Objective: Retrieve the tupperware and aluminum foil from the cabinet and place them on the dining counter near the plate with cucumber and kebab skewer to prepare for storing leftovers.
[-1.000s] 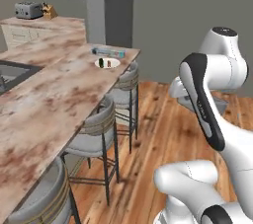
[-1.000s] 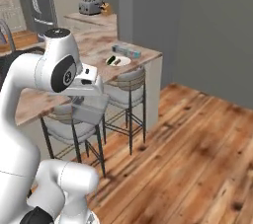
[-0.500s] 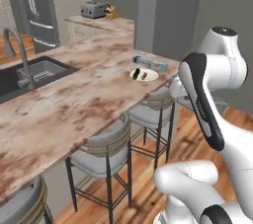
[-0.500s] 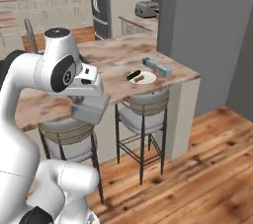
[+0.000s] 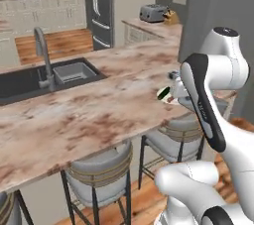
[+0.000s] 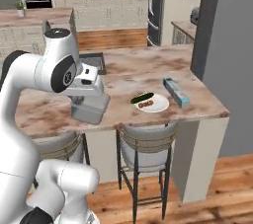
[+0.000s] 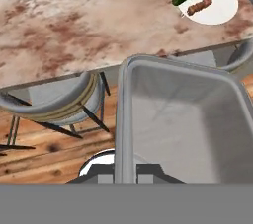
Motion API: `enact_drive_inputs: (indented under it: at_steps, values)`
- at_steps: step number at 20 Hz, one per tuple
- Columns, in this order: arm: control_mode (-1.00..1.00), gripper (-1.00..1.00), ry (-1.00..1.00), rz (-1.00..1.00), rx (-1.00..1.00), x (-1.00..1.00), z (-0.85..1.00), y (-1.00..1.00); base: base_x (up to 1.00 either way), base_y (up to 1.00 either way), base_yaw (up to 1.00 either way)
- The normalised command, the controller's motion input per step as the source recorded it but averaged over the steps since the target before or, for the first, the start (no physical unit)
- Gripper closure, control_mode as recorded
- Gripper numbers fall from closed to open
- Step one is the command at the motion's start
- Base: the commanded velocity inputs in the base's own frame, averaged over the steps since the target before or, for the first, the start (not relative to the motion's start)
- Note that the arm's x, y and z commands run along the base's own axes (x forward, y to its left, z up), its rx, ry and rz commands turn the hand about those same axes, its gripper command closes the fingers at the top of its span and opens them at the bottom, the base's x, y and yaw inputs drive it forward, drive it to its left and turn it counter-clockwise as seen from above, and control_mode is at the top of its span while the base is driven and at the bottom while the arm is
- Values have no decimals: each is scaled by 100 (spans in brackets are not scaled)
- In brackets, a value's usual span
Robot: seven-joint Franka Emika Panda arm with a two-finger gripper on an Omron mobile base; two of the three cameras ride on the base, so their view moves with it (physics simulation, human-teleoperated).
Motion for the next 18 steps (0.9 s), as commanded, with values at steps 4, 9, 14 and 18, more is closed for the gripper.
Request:
enact_drive_inputs:
  at_steps: [4,9,14,18]
  values:
    - [100,100,0,0,0,0,0,0,100,-60,60]
    - [100,100,0,0,0,0,0,0,99,-61,59]
    - [100,100,0,0,0,0,0,0,69,-66,64]
    - [100,100,0,0,0,0,0,0,44,-78,62]
